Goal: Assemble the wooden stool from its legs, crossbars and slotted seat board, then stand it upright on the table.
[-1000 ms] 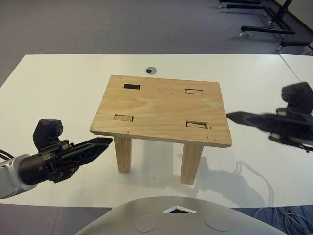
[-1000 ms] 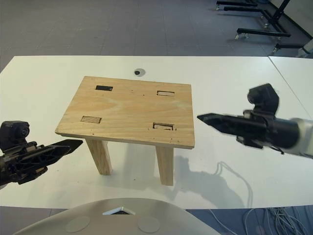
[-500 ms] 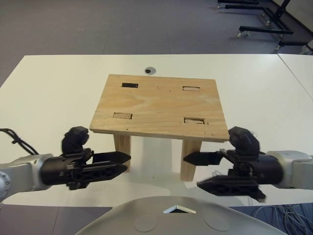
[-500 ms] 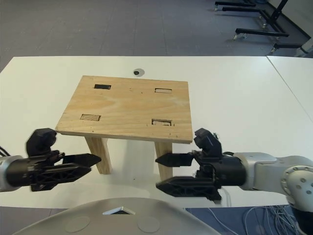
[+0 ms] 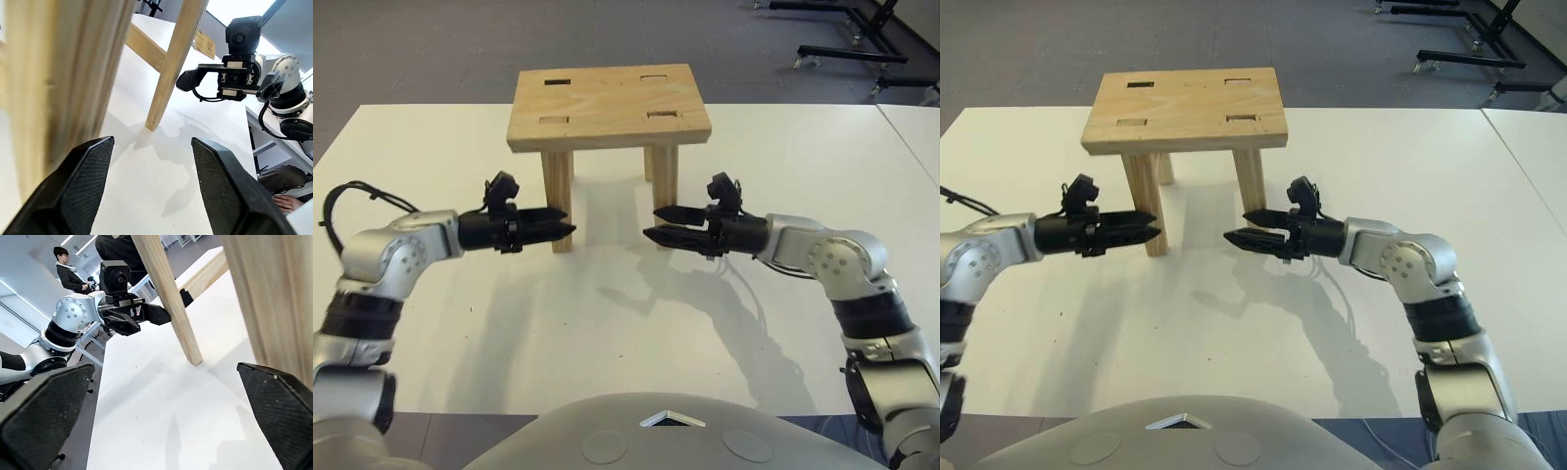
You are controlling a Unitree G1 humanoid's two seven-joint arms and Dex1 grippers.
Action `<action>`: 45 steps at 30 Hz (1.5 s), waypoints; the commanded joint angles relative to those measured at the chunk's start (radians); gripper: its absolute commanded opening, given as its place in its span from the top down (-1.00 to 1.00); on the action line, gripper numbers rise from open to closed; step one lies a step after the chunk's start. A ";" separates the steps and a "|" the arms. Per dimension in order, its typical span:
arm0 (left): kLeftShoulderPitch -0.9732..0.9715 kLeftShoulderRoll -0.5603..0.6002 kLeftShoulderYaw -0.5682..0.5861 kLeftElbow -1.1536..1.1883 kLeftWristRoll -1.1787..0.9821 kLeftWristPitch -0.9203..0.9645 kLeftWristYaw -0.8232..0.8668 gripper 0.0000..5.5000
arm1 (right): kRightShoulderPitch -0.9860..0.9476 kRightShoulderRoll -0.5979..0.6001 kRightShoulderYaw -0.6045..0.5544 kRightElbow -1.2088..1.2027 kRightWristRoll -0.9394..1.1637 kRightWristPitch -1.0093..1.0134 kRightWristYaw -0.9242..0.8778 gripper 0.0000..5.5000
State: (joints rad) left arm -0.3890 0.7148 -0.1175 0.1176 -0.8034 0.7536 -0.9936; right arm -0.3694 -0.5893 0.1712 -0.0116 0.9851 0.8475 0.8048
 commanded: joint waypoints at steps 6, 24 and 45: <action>0.144 -0.120 0.173 -0.315 -0.006 -0.114 0.120 -0.05 | 0.052 0.080 -0.180 -0.163 -0.012 -0.082 -0.013 -0.95; 0.292 -0.534 0.204 -0.631 0.402 -0.615 0.756 -0.05 | 0.137 0.398 -0.119 -0.484 -0.609 -0.578 -0.622 -0.95; 0.289 -0.582 0.112 -0.549 0.665 -0.783 0.812 -0.05 | 0.146 0.473 -0.059 -0.418 -0.849 -0.729 -0.659 -0.95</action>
State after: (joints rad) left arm -0.0885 0.1259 0.0047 -0.4430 -0.1563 -0.0254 -0.1769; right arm -0.2216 -0.1150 0.1165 -0.4388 0.1549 0.1260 0.1403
